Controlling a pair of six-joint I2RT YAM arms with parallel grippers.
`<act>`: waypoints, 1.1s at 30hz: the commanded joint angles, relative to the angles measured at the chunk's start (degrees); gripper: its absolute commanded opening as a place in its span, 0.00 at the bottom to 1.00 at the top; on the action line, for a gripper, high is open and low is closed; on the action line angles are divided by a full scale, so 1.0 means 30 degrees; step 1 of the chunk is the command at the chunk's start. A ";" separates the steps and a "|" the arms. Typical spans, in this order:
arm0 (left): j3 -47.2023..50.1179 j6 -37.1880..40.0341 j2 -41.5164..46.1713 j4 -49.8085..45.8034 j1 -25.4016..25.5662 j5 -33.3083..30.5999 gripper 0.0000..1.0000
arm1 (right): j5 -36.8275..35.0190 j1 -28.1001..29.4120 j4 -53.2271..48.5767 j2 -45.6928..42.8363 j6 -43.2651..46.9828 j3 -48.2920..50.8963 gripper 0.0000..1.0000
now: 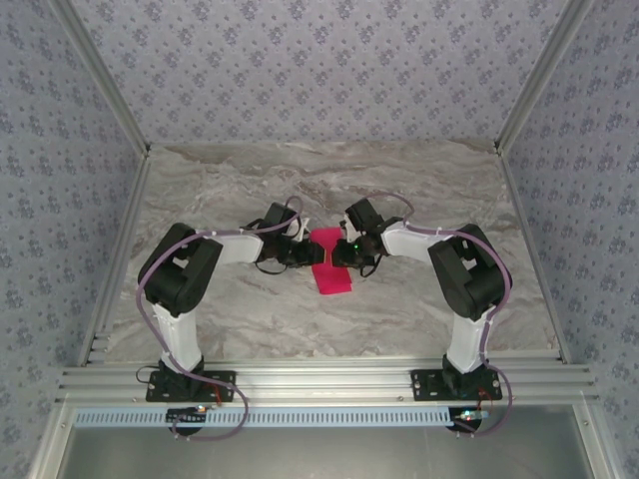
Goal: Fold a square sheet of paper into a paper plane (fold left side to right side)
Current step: Hold the square sheet of paper at the center of the table.
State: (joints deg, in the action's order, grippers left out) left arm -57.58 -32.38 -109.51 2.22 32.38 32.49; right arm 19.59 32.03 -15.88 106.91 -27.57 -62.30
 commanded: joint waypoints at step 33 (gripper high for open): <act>0.0590 0.0344 0.1337 -0.1447 0.0400 -0.0655 0.33 | 0.1300 -0.1071 0.0362 0.3925 -0.0429 -0.3429 0.22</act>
State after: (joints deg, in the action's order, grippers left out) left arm -57.30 -31.99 -108.31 1.30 33.28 30.39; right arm 25.34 28.42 -9.80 116.33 -29.30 -71.79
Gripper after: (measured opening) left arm 0.325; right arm 0.223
